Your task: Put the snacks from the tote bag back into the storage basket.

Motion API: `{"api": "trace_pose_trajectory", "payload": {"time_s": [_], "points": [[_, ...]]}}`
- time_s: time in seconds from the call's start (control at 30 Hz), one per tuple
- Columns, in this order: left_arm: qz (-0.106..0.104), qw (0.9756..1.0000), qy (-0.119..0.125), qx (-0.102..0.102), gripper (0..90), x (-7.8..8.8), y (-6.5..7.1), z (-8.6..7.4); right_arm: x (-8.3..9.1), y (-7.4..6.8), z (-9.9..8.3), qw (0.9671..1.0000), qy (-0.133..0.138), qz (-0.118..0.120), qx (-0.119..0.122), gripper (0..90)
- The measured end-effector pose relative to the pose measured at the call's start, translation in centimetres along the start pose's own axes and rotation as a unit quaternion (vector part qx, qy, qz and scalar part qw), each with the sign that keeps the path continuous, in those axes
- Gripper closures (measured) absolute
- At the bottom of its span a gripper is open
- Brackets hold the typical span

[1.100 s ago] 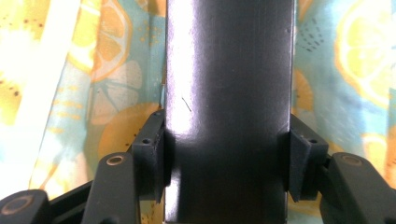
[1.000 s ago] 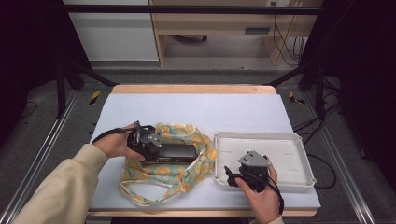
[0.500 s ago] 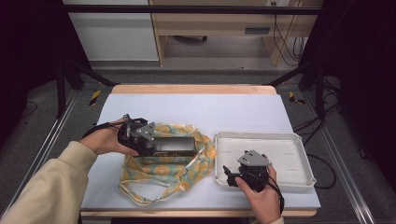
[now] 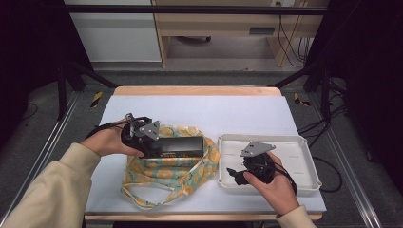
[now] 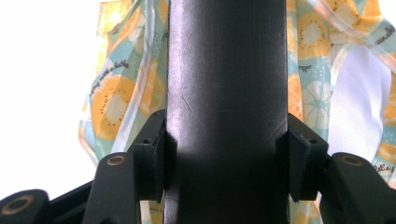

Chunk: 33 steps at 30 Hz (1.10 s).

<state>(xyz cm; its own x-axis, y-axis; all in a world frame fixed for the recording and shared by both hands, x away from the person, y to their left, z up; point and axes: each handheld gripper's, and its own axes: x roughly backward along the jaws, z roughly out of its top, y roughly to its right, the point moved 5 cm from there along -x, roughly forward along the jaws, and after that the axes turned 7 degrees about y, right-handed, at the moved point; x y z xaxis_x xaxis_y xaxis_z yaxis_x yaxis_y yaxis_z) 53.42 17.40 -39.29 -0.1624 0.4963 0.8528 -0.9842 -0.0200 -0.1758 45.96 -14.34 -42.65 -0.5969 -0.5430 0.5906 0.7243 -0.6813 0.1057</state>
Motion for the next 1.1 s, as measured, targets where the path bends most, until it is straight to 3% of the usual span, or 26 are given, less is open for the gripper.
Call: {"api": "trace_pose_trajectory", "payload": {"time_s": [0.27,0.47,0.7,0.9,1.1], "points": [[0.001,1.0000,0.000,0.000,42.7,0.7,0.3,1.3,0.2,0.7,2.4,0.9987,-0.017,0.021,0.043,16.6],[-0.005,1.0000,-0.007,0.001,42.7,0.1,0.3,2.1,0.3,1.4,2.5,0.9969,-0.029,0.054,0.049,12.7],[0.000,1.0000,-0.007,-0.001,42.8,-0.8,0.1,3.2,0.6,2.7,2.4,0.9954,-0.041,0.063,0.059,13.2],[-0.009,0.9998,-0.014,-0.007,42.8,-1.4,0.2,4.0,0.8,3.7,2.9,0.9941,-0.046,0.070,0.069,13.0],[-0.007,0.9999,-0.009,-0.008,42.9,-1.5,0.2,5.0,0.7,3.9,3.5,0.9929,-0.051,0.079,0.073,15.6]]}}
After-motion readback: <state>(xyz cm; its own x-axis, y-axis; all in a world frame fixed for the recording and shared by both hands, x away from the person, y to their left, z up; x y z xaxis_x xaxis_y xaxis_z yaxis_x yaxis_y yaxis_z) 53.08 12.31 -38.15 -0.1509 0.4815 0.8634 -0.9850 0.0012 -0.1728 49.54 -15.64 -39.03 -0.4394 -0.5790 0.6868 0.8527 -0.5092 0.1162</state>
